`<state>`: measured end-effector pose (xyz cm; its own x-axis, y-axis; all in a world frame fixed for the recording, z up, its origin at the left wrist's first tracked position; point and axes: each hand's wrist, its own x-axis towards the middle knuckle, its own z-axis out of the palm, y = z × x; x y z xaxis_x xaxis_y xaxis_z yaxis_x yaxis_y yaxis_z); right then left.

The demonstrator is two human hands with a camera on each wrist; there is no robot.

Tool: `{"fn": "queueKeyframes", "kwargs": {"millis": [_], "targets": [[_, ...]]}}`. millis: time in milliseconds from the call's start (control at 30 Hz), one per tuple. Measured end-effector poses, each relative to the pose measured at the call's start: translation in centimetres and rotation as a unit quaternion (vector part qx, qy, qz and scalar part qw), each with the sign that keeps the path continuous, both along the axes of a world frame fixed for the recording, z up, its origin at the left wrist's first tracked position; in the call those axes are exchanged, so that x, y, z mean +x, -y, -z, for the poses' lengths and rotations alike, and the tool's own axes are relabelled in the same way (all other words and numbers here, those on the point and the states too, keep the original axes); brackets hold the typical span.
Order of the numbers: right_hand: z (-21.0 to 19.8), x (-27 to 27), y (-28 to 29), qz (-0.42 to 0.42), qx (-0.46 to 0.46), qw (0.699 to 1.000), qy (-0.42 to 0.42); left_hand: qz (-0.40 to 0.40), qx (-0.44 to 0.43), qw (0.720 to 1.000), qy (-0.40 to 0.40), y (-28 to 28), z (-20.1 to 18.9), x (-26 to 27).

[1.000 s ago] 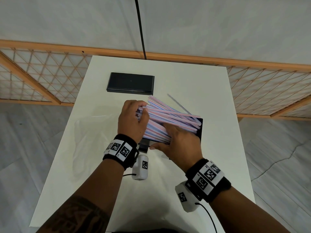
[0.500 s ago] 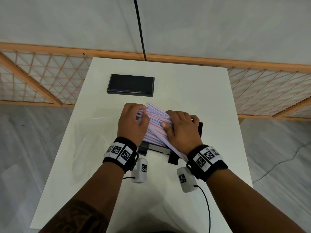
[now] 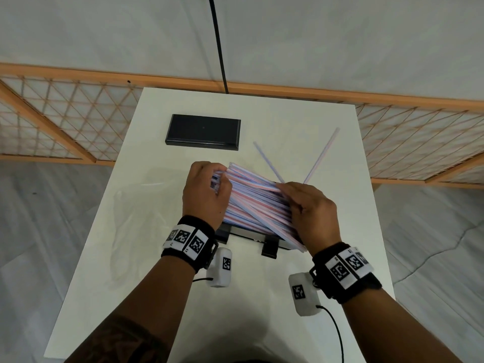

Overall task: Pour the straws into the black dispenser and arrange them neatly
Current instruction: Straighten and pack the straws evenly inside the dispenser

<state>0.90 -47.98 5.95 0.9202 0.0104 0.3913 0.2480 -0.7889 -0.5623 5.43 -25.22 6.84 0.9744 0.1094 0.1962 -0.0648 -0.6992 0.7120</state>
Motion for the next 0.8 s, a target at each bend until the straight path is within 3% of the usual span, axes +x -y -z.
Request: {"fn": "queueKeyframes", "kwargs": {"millis": [133, 267, 367, 467, 633, 700, 800], "targets": [[0.3, -1.0, -0.2, -0.018, 0.03, 0.999, -0.01, 0.0, 0.004, 1.0, 0.009, 0.0, 0.1, 0.0], [0.6, -0.2, -0.4, -0.03, -0.057, 0.994, -0.087, -0.001, -0.003, 1.0, 0.028, 0.0, 0.2, -0.1], [0.6, 0.2, -0.4, -0.051, -0.086, 0.991, -0.09, 0.0, -0.014, 0.999, 0.047, 0.1, -0.1, -0.5], [0.7, 0.3, -0.3, -0.08, -0.103, 0.989, -0.074, 0.024, 0.076, 0.993, 0.091, 0.1, -0.9, -1.0], [0.7, 0.5, -0.3, -0.084, -0.113, 0.987, -0.076, 0.127, 0.229, 0.952, 0.158, 0.6, -0.7, -1.1], [0.7, 0.5, -0.3, -0.086, -0.104, 0.987, -0.091, 0.14, 0.214, 0.956, 0.145, 0.7, 0.0, -1.1], [0.6, 0.2, 0.1, -0.097, -0.094, 0.986, -0.096, 0.097, 0.163, 0.976, 0.106, 1.2, 0.3, -1.0]]}}
